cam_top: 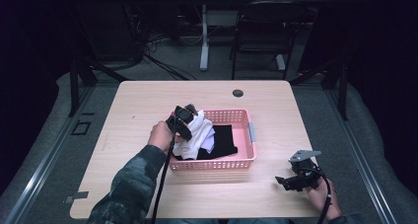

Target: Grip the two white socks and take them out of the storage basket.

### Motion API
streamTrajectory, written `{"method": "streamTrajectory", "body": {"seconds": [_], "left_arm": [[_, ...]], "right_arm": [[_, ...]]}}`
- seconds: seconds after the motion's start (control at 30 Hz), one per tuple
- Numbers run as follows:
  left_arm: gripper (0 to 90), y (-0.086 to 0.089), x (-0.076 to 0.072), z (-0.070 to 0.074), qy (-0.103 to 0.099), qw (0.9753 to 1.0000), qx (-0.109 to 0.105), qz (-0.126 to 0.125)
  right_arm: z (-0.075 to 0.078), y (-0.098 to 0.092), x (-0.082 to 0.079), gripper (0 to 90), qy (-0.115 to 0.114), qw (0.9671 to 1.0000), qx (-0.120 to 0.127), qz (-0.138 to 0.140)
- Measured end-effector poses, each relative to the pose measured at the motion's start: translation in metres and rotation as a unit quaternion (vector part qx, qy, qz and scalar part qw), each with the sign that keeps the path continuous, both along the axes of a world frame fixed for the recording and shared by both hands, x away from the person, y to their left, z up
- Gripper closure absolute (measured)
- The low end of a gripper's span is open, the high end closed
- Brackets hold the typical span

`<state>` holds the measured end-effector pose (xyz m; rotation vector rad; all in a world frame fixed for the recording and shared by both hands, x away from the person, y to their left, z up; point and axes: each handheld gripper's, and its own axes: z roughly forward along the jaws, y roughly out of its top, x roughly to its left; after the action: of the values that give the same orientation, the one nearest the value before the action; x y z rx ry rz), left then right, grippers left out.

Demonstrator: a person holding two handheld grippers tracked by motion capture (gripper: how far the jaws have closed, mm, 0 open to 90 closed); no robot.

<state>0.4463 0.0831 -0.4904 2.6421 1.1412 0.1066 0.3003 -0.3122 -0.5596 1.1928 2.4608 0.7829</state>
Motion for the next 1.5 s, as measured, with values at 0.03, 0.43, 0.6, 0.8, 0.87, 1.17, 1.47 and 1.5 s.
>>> {"method": "streamTrajectory", "body": {"seconds": [0.03, 0.43, 0.6, 0.8, 0.87, 1.17, 1.47, 1.5], "left_arm": [[81.4, 0.0, 0.0, 0.001, 0.0, 1.0, -0.002, -0.002], [85.2, 0.001, -0.003, 0.025, -0.013, 0.9998, -0.008, -0.011], [85.2, 0.002, -0.001, 0.038, -0.009, 0.9998, -0.012, -0.015], [85.2, 0.006, -0.002, 0.057, -0.015, 0.9997, -0.005, -0.018], [85.2, 0.008, -0.003, 0.063, -0.019, 0.9997, -0.004, -0.015], [85.2, 0.021, -0.006, 0.089, -0.039, 0.9992, -0.006, -0.009], [85.2, 0.037, -0.011, 0.099, -0.047, 0.9989, -0.005, 0.002], [85.2, 0.04, -0.011, 0.1, -0.049, 0.9988, -0.004, 0.004]], "right_arm": [[0.0, 0.0, 0.0, 14.5, 0.001, 1.0, 0.0, 0.002], [0.0, -0.001, 0.001, 14.5, 0.0, 1.0, -0.004, 0.0], [0.001, -0.001, 0.001, 14.5, 0.0, 1.0, -0.007, 0.001], [0.001, 0.0, 0.0, 14.5, -0.001, 1.0, -0.006, 0.001], [0.001, 0.001, 0.0, 14.5, -0.001, 1.0, -0.009, 0.002], [0.002, 0.001, 0.0, 14.4, -0.004, 0.9999, -0.009, 0.006], [0.002, 0.0, -0.002, 14.4, -0.009, 1.0, -0.002, -0.003], [0.002, 0.001, -0.002, 14.5, -0.008, 1.0, 0.0, -0.003]]}}
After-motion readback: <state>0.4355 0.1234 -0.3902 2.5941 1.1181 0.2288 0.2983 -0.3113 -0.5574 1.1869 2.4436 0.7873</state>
